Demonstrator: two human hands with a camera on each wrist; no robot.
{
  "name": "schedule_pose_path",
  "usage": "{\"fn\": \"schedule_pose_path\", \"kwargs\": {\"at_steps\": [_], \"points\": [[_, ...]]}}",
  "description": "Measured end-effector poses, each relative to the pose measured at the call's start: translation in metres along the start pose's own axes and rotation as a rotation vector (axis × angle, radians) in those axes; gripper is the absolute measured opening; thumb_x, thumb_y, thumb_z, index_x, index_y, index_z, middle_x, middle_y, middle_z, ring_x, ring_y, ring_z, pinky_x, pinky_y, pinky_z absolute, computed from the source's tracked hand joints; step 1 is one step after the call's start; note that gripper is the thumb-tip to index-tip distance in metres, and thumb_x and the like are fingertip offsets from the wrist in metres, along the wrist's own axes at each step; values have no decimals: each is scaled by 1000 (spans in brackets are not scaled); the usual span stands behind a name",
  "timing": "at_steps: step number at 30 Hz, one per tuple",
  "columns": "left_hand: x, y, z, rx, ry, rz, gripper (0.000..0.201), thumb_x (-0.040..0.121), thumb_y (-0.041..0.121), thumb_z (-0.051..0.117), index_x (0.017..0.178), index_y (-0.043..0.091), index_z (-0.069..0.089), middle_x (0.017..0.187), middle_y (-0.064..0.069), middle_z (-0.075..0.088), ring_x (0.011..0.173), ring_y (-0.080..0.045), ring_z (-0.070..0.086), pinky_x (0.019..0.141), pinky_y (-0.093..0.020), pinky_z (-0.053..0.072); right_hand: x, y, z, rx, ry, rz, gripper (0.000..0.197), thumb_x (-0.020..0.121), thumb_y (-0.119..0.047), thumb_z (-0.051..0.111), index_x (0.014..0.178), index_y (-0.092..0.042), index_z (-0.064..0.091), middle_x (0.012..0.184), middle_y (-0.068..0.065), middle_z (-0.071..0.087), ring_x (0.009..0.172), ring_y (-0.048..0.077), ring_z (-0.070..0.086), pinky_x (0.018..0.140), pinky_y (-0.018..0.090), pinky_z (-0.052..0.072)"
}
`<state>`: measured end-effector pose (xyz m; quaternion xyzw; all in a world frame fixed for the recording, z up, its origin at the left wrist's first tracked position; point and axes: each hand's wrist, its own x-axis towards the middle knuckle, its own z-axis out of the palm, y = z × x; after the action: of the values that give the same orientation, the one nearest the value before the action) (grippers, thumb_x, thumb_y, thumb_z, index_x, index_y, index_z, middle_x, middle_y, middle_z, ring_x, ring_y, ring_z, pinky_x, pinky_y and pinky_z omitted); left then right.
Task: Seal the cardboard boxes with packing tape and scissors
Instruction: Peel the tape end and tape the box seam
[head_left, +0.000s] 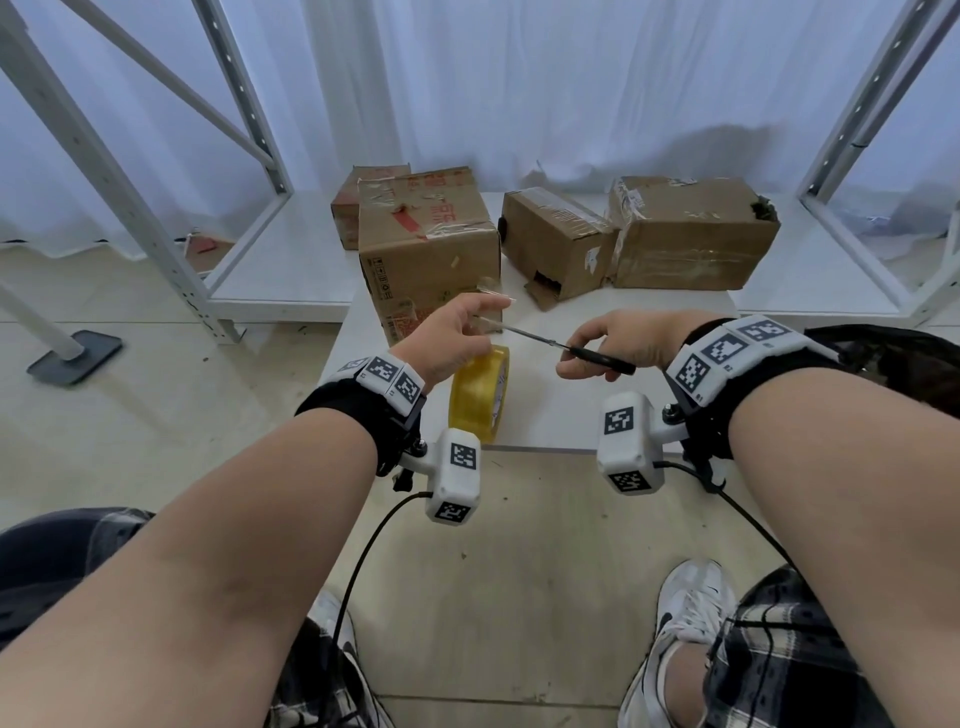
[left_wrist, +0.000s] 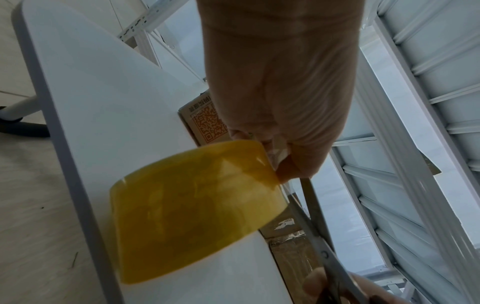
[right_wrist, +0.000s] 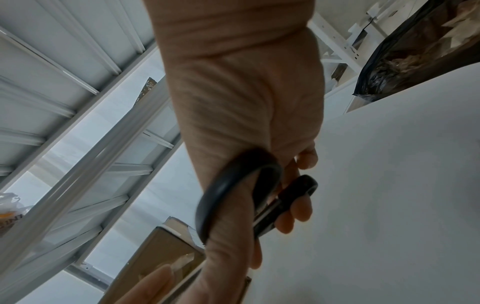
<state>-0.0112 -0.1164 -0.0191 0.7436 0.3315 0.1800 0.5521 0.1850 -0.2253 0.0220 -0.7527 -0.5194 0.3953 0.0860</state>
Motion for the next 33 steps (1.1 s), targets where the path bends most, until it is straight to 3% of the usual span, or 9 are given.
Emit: {"fn": "schedule_pose_path", "kwargs": {"at_steps": [4,8,12,16,21,27,33], "points": [[1,-1,0,-11,-1,3,53,85,-12,52,124,25,53,98,4,53,82,-12,49,74,-23,52,3,0,-3,-12,6,-29,33,74,-51,73,96,-28,67,90,1,63,77,12,60,87,33,51],[3,-3,-2,-19,-10,4,54,85,-11,52,124,26,54,115,-13,56,87,-20,49,84,-35,53,2,0,-6,-27,8,-41,33,75,-48,74,100,-27,69,87,0,63,73,11,58,74,25,49],[5,-3,-2,-31,-19,-5,54,84,-11,54,125,24,54,120,-8,57,95,-23,53,88,-37,53,0,-1,-11,-82,10,-44,33,75,-48,74,101,-28,69,87,0,63,70,11,57,64,21,44],[7,-4,-3,-29,-33,-14,56,84,-9,55,130,22,53,124,-17,55,96,-21,53,90,-41,53,1,-1,-16,-112,15,-37,32,73,-48,77,97,-28,70,86,0,63,68,12,56,62,21,44],[8,-4,-5,-34,-49,-13,55,85,-9,56,128,25,54,127,-8,55,103,-24,56,91,-40,54,3,-2,-17,-148,37,-58,31,72,-44,79,95,-25,70,74,-1,58,62,12,53,57,20,43],[8,-4,-4,-34,-49,-9,55,85,-10,54,127,26,53,129,-3,53,95,-23,53,91,-43,52,1,-2,-19,-157,50,-65,30,71,-41,81,92,-23,71,68,-1,55,58,13,53,56,22,44],[7,-3,-4,-37,-55,5,59,83,-12,54,128,27,52,132,-8,51,96,-25,53,90,-44,52,-1,-2,-20,-177,54,-60,31,71,-40,82,92,-21,70,67,-2,55,55,11,53,55,22,44]]}}
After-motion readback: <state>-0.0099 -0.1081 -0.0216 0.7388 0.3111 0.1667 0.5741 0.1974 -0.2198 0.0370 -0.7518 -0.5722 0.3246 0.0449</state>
